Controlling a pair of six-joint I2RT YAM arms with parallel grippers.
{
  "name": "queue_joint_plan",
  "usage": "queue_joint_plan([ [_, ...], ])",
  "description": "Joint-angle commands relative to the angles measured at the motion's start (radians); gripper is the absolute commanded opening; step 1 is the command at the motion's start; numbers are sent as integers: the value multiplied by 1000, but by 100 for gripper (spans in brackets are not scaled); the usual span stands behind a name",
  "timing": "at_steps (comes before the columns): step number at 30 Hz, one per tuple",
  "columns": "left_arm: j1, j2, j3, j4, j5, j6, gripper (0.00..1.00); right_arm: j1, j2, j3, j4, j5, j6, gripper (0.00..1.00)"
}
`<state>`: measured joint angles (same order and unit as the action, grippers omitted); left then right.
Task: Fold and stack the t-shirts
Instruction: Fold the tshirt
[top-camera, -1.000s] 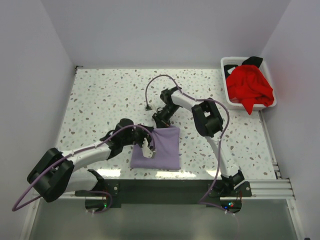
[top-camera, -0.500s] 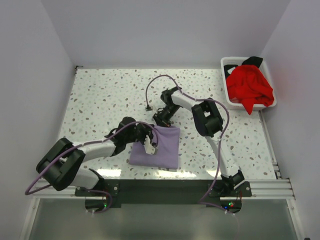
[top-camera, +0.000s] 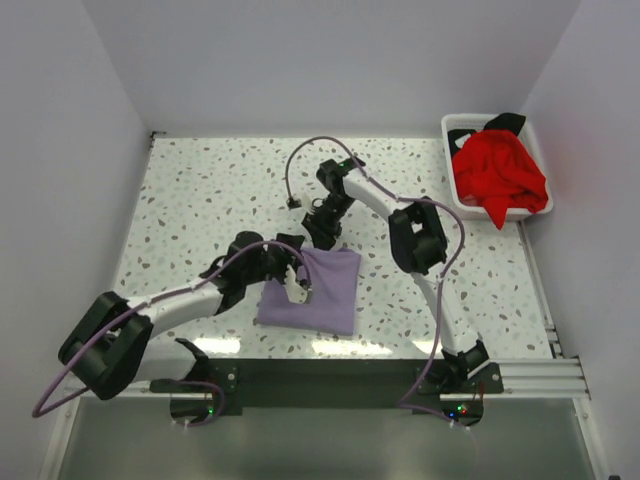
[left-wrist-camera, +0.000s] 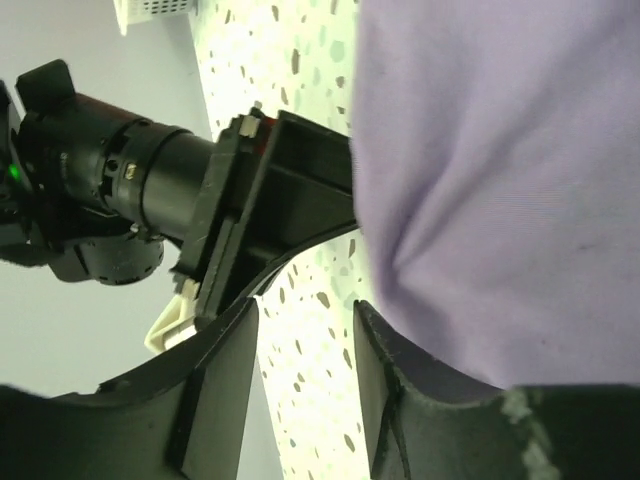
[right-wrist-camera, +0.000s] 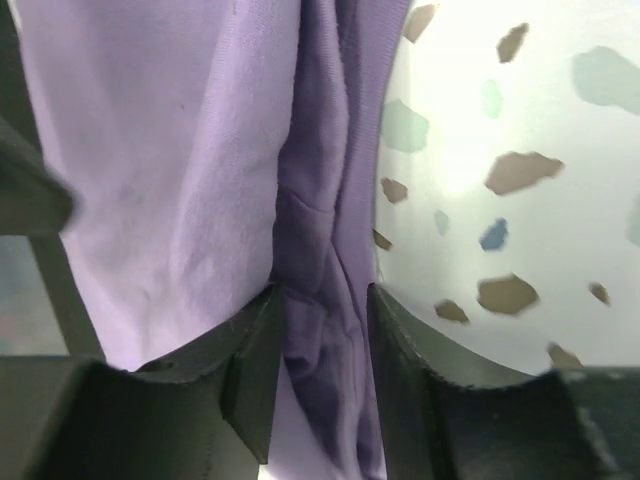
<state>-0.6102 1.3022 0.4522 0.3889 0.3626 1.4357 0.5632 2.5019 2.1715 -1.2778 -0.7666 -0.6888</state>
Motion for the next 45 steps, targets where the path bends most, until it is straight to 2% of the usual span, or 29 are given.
queue_joint_plan([
  [1, 18, -116, 98, -146, 48, -110, 49, -3, -116, 65, -26, 96, -12, 43],
  [3, 41, -142, 155, -235, 65, -211, 50, -8, -144, 68, -34, 121, -18, 46],
  [4, 84, -146, 236, -372, 105, -243, 51, -19, -170, 68, -43, 131, -20, 47],
  [6, 136, -121, 328, -528, 146, -345, 51, -51, -199, 60, -45, 167, -17, 51],
  [7, 201, -75, 423, -648, 206, -383, 51, -66, -219, 57, -57, 173, -15, 52],
  [10, 306, 71, 616, -920, 289, -425, 53, -129, -238, 51, -115, 164, -34, 58],
  [13, 360, 242, 797, -1149, 442, -429, 57, -154, -264, -18, -149, 147, -52, 59],
  [16, 375, 396, 922, -1275, 501, -478, 59, -155, -308, -139, -85, 110, -28, 59],
  [19, 395, 503, 979, -1303, 516, -544, 61, -154, -336, -235, 27, 113, 37, 57],
  [23, 409, 577, 1005, -1288, 489, -586, 61, -154, -327, -274, 83, 96, 72, 55],
  [35, 414, 675, 1004, -1297, 417, -549, 58, -143, -296, -372, 141, 101, 63, 48],
  [42, 412, 700, 991, -1268, 397, -558, 50, -143, -295, -403, 155, 112, 43, 43],
  [45, 414, 701, 996, -1277, 404, -558, 41, -143, -296, -403, 143, 109, 32, 38],
])
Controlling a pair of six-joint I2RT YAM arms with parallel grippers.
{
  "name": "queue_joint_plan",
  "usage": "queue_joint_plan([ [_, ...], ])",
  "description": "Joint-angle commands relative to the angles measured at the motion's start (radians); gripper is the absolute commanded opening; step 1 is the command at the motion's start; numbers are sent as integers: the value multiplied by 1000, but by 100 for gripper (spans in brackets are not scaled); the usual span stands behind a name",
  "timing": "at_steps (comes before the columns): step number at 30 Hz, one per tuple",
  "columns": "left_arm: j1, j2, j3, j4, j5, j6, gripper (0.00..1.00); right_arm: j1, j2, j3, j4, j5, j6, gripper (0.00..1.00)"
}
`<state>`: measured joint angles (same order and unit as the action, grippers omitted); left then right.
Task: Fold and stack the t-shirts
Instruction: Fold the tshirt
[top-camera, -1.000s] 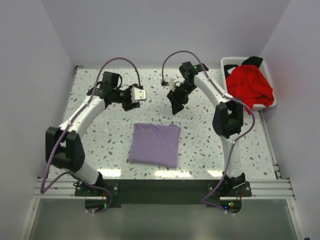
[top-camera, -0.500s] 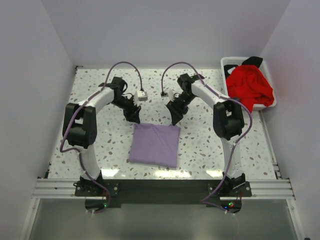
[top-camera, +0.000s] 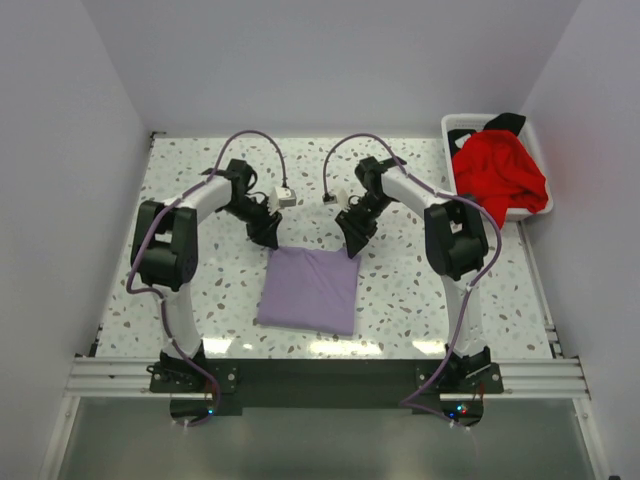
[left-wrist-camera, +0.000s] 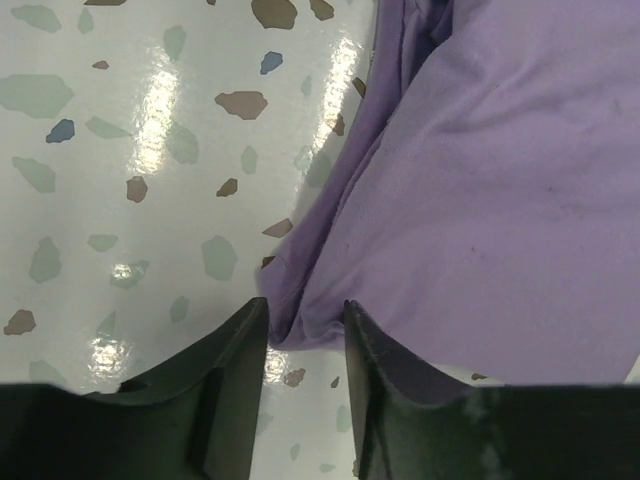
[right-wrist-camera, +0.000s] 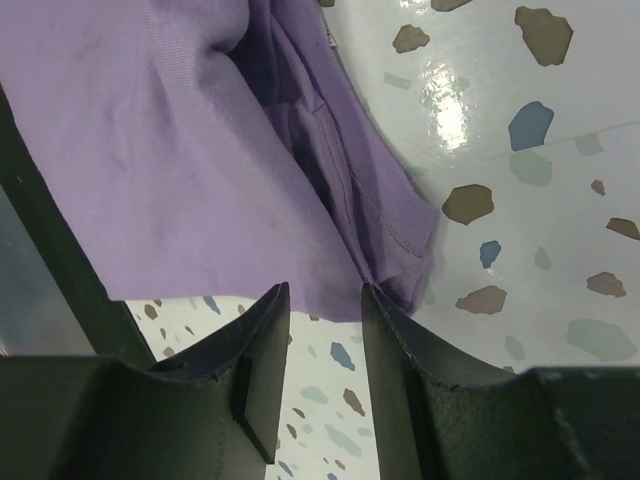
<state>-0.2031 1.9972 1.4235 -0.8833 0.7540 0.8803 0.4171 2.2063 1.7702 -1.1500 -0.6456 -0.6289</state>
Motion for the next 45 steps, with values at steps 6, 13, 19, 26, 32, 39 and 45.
queue_joint_plan([
  [6, 5, 2, 31, -48, 28, 26, 26, 3, -3, 2, -19, -11, -63, 38],
  [13, 7, 0, 31, -57, 42, 36, 11, 5, 1, 8, -25, -11, -75, 27],
  [19, 7, -29, 37, -69, 45, 45, 0, 5, -17, 20, -42, -6, -83, 0],
  [26, 21, -97, 43, -92, 41, 60, 0, 3, -88, 20, -62, 20, -77, 0],
  [32, 27, -149, 6, -46, 1, 55, 0, 5, -117, 9, -76, 47, -80, 0],
  [39, 28, -141, -1, -54, -16, 80, 0, 3, -99, 9, -42, 32, -51, 33],
  [45, 28, -129, -14, -51, -21, 83, 0, 20, -59, 20, -11, 24, -28, 41],
])
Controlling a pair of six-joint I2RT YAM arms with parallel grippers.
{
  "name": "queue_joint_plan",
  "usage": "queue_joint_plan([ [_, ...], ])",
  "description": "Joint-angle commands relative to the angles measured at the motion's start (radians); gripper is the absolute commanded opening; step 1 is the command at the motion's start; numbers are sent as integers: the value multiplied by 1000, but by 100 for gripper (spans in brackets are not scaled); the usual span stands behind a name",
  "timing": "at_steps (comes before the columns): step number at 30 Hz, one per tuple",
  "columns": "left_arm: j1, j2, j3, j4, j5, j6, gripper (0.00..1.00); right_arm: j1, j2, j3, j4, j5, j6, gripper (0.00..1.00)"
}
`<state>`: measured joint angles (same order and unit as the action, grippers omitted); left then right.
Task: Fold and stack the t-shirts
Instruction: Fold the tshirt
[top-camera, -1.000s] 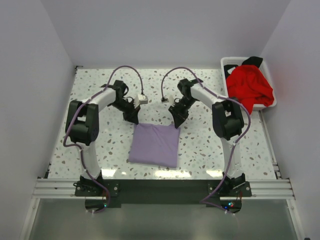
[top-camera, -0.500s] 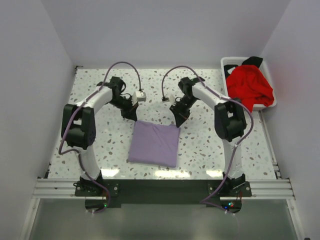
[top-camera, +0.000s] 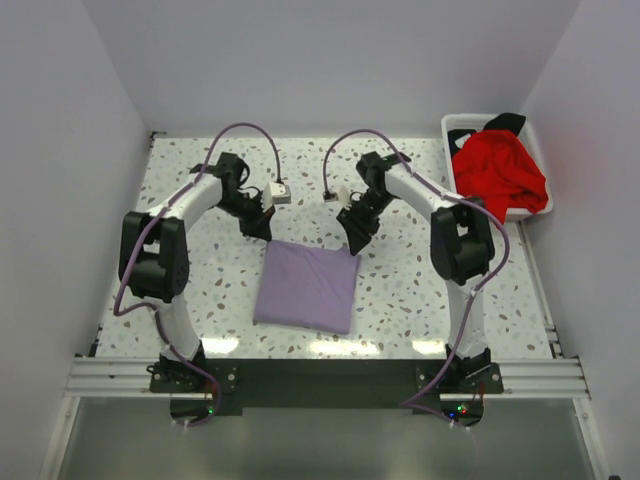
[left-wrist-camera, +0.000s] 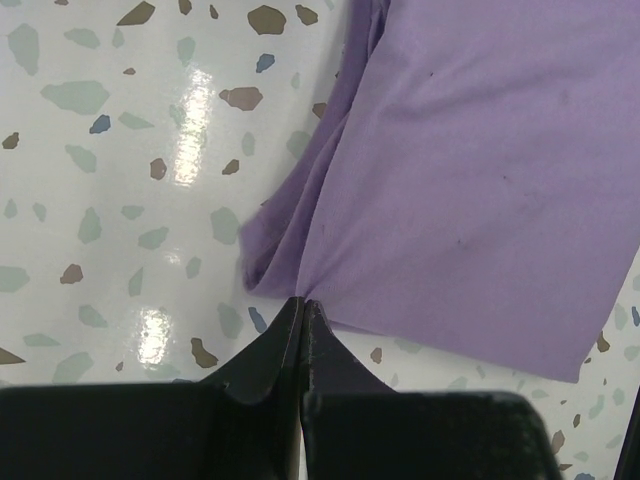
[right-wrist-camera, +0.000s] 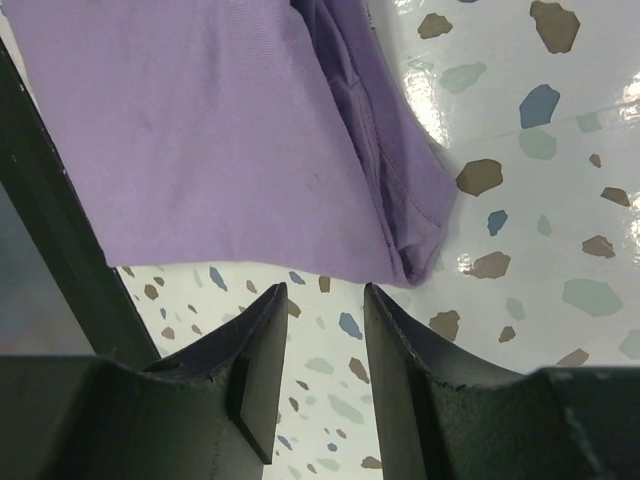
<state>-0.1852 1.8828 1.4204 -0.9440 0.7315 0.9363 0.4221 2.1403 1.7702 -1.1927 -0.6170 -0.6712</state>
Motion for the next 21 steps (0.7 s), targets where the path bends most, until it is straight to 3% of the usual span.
queue_joint_plan([
  [1, 9, -13, -11, 11, 2, 25, 0, 17, 10, 15, 39, 3, 16, 41],
  [21, 9, 24, 11, 21, 9, 22, 0, 32, 66, -3, 87, 57, 21, 42],
])
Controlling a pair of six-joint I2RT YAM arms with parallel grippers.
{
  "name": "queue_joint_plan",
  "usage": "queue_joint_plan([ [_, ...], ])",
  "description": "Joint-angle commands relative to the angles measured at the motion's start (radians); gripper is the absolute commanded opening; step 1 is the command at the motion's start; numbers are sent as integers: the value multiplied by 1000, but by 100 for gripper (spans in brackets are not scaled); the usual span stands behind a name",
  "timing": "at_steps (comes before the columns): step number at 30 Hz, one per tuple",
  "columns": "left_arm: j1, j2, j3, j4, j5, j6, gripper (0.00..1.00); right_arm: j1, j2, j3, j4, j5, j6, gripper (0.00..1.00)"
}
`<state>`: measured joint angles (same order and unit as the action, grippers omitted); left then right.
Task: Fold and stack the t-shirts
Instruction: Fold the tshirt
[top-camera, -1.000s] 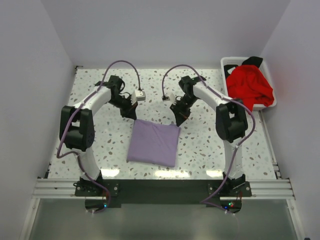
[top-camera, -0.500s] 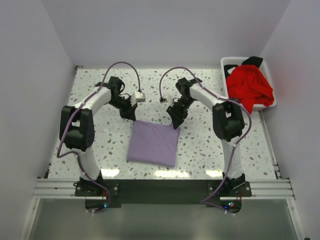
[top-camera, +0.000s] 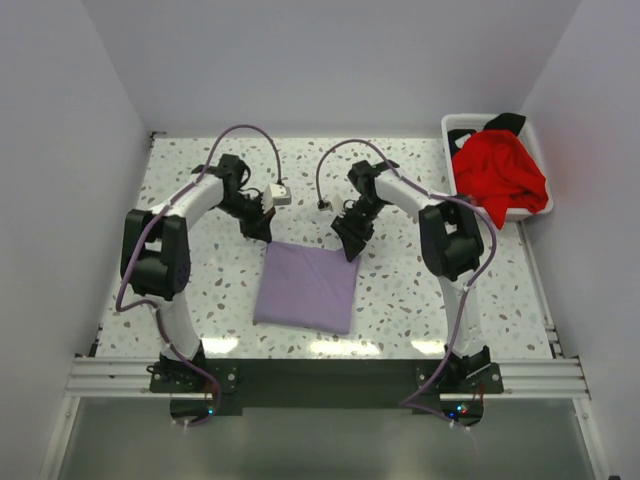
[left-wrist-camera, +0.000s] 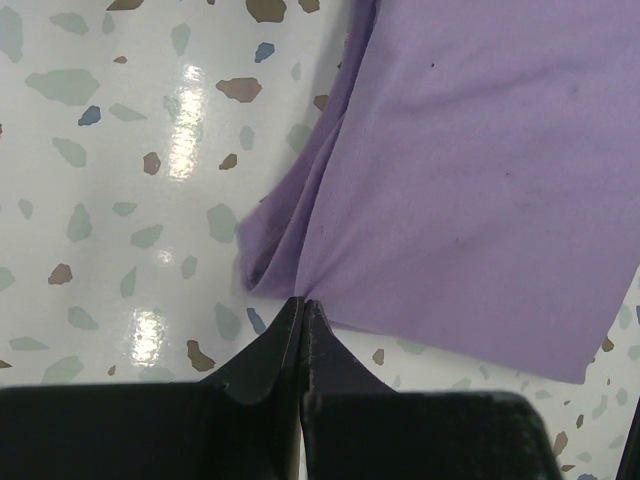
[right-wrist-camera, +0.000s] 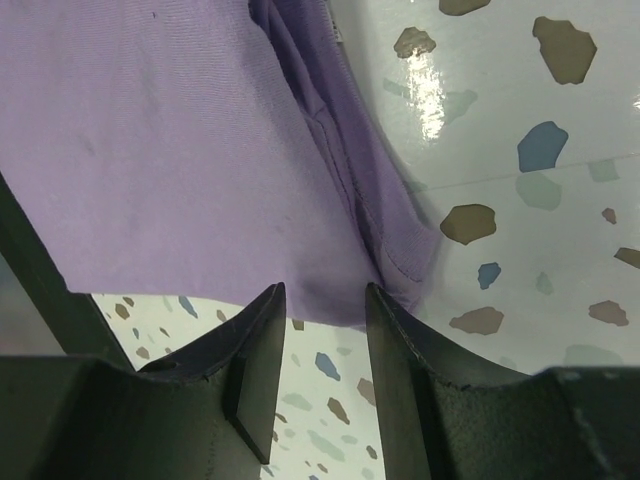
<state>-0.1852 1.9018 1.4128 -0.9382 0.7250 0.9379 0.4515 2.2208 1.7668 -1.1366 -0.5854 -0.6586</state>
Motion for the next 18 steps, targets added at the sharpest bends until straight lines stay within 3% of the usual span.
queue_joint_plan([
  [1, 9, 5, 18, 15, 16, 22, 0, 3, -13, 0, 32, 32, 8, 42],
  [10, 9, 5, 15, 13, 16, 27, 0, 3, -13, -9, 38, 56, 13, 41],
  [13, 9, 6, 15, 12, 16, 29, 0, 3, -18, -10, 23, 39, 2, 29],
  [14, 10, 6, 17, 13, 14, 30, 0, 3, -21, -10, 12, 30, -1, 16],
  [18, 10, 0, 26, 19, 1, 16, 0, 1, -58, -7, -22, 21, -10, 1],
])
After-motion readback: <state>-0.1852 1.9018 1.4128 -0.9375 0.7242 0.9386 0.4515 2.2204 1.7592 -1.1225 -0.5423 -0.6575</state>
